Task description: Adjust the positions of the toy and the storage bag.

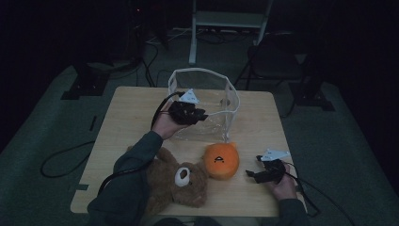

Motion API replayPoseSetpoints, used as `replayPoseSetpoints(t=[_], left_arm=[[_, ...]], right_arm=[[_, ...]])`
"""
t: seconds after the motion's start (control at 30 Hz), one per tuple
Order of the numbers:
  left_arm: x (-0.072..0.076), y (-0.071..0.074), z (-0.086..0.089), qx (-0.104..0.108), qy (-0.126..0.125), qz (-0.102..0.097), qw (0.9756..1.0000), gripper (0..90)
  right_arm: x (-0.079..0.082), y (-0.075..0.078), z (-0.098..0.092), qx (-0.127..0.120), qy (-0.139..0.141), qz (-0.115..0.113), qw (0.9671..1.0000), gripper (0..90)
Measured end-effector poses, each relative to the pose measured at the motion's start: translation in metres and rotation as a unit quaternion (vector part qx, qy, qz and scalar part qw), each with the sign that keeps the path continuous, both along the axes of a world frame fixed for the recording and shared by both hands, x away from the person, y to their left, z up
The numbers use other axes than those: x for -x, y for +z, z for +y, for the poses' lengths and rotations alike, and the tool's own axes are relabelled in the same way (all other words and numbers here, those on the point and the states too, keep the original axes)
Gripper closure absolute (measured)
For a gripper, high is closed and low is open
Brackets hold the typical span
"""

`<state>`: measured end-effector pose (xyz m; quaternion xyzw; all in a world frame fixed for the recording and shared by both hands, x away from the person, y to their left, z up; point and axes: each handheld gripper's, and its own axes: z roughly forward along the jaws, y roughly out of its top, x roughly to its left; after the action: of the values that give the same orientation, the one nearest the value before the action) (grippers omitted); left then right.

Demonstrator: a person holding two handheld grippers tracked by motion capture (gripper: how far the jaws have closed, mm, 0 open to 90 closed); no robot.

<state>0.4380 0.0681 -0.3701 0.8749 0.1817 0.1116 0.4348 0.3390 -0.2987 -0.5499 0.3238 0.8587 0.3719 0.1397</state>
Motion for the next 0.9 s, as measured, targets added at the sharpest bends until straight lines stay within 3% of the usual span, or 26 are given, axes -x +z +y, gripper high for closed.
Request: replayPoseSetpoints(t=[0.07, 0.2, 0.57, 0.7, 0.77, 0.9], left_arm=[[0.001, 0.000, 0.003, 0.004, -0.008, 0.008, 0.9999, 85.6], [0.005, -0.002, 0.007, 0.016, -0.024, 0.021, 0.9993, 87.9], [0.036, 0.003, 0.017, 0.025, -0.069, 0.015, 0.9972, 87.9], [0.036, 0.001, 0.018, 0.031, -0.072, 0.019, 0.9967, 87.5], [0.035, 0.001, 0.018, 0.033, -0.071, 0.020, 0.9967, 86.3], [0.035, 0.002, 0.020, 0.035, -0.068, 0.023, 0.9968, 72.5]], right_arm=[[0.000, 0.000, 0.000, 0.000, 0.000, 0.000, 1.0000, 14.8], [0.000, 0.000, 0.000, 0.000, 0.000, -0.001, 1.0000, 14.8], [0.000, 0.000, 0.000, -0.001, -0.001, 0.000, 1.0000, 14.8], [0.000, 0.000, 0.000, -0.002, -0.001, 0.000, 1.0000, 14.8], [0.000, 0.000, 0.000, -0.002, -0.002, 0.000, 1.0000, 14.8], [0.000, 0.000, 0.000, -0.001, -0.001, -0.001, 1.0000, 14.8]])
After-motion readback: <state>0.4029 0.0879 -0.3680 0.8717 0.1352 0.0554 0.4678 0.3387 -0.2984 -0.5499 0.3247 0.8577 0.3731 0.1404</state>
